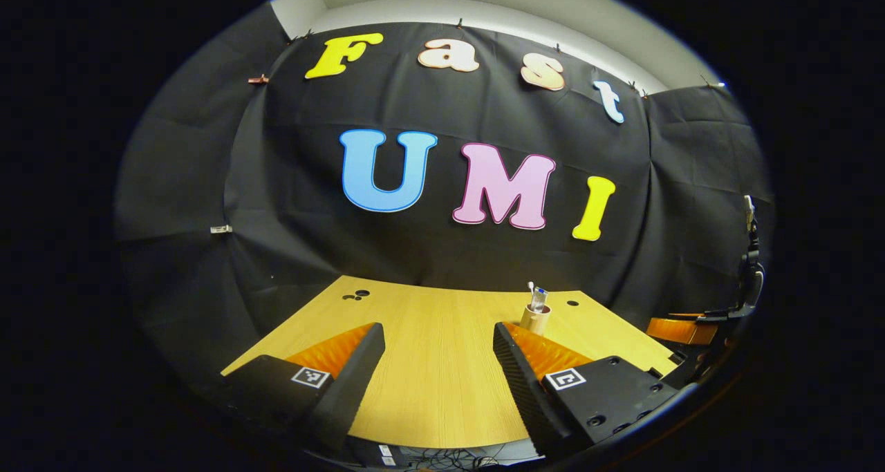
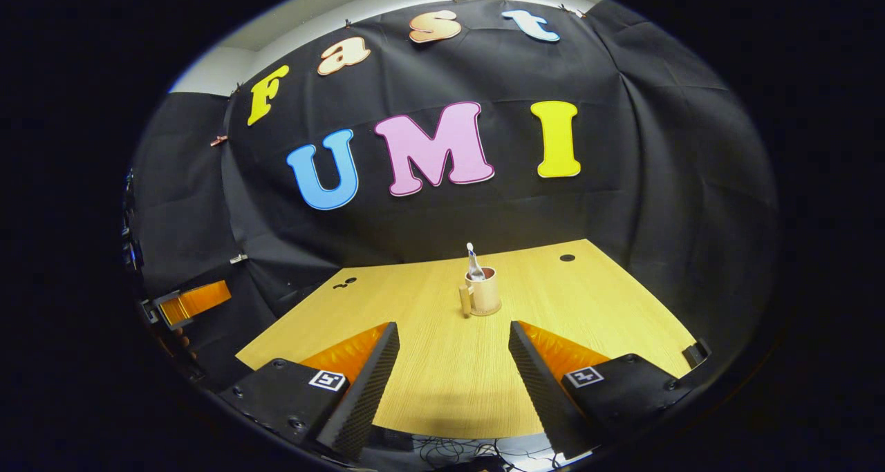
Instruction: Put the toothbrush and toothpaste on the desktop into the cup, then pick up the cup and place it on the coaster on the desktop.
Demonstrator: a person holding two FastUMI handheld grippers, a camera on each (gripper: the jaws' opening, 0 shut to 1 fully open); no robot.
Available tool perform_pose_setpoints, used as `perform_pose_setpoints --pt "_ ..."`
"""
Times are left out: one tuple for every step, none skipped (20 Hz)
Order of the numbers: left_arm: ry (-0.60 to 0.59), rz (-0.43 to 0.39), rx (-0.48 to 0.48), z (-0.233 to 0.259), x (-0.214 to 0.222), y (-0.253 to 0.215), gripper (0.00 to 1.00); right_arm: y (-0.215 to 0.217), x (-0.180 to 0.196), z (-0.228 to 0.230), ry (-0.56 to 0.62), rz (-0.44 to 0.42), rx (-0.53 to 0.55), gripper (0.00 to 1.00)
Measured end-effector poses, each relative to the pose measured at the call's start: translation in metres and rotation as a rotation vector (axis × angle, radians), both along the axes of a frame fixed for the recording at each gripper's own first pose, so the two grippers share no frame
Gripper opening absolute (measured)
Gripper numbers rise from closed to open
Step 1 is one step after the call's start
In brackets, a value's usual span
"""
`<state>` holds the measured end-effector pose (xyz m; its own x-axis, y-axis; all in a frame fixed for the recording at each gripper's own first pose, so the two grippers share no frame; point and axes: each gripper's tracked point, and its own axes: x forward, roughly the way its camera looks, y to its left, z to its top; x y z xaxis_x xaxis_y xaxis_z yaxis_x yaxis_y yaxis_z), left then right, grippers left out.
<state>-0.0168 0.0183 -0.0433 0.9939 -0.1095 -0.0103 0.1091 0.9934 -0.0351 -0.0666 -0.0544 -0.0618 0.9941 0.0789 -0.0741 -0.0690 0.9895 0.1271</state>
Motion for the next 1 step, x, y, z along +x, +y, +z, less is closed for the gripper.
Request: perform_pose_setpoints --pt "0.006 0.005 -0.011 -0.0025 -0.0009 0.0019 0.98 0.0004 0.0007 0.0017 -0.005 -0.002 0.003 0.98"
